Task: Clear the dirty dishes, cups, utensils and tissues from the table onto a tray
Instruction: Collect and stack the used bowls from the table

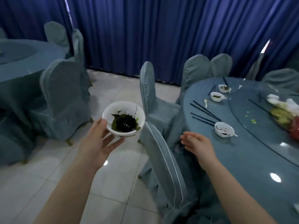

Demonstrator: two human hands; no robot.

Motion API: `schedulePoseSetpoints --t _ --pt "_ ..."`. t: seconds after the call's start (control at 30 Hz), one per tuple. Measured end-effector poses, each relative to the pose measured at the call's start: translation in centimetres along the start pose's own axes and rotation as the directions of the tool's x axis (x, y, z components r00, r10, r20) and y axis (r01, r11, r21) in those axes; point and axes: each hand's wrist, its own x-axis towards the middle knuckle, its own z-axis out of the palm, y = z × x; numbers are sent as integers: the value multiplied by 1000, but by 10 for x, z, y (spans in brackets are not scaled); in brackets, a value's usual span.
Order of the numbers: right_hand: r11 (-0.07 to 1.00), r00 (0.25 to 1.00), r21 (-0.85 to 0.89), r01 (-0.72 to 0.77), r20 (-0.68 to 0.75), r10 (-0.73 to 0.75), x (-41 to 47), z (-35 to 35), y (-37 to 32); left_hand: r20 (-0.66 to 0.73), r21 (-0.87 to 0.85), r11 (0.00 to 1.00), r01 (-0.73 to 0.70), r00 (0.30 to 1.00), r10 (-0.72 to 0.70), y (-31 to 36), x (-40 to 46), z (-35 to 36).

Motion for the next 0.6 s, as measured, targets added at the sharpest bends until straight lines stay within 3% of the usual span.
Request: schedulePoseSetpoints --t 0.2,0.33,0.6 --pt "993 968 4 -117 -224 115 43 -14 12 140 56 979 198 969 -204 -11 105 55" --pt "989 928 35 -147 -342 150 95 -21 19 255 127 964 235 931 -260 -21 183 87" --pt "974 880 73 -213 -420 223 190 11 15 287 178 914 366 869 -403 -33 314 142"
